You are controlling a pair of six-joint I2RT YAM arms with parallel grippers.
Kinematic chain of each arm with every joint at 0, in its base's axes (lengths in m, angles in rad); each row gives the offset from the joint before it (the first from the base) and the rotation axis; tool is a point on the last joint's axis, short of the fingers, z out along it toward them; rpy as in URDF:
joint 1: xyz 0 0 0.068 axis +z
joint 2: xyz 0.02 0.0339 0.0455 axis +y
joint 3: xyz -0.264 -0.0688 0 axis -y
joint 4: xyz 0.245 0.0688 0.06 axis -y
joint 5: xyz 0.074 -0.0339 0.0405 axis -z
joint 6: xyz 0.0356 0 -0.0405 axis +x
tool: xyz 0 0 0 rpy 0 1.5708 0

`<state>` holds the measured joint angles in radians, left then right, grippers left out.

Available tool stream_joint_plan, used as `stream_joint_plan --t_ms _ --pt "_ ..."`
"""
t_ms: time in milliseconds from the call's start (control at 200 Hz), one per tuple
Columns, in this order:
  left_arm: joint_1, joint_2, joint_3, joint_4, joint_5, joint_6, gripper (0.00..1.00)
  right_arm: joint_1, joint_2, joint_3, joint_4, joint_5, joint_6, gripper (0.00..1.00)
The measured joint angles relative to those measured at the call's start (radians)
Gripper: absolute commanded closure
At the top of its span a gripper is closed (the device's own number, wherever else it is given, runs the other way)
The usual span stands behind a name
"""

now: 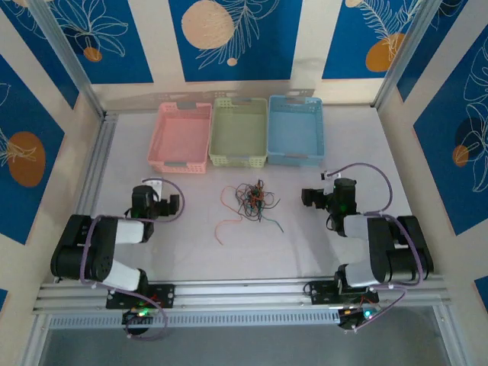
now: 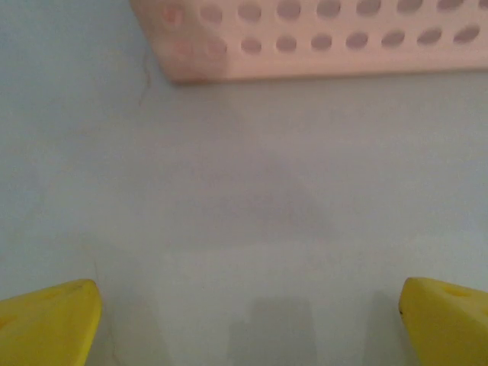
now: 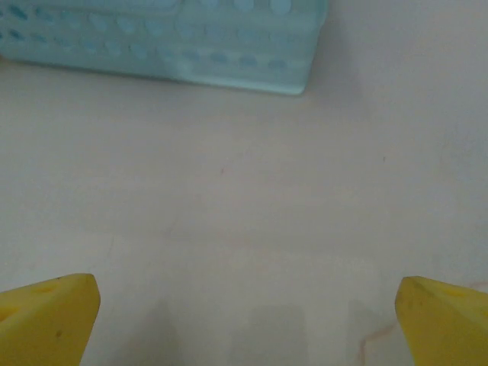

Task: Untangle the cables

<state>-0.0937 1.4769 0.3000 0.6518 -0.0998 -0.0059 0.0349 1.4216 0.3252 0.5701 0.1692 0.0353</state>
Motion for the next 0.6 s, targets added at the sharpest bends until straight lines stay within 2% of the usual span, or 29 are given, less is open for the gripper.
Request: stream_joint_plan --t_ms 310,600 --pt "0.0 0.063 0.042 0.15 0.003 0.04 0.0 -0.003 0.076 0.043 0.132 0.009 0.042 0.01" --pt "0.0 0.065 0.053 0.209 0.008 0.043 0.0 -0.003 0.088 0.049 0.193 0.012 0.06 0.01"
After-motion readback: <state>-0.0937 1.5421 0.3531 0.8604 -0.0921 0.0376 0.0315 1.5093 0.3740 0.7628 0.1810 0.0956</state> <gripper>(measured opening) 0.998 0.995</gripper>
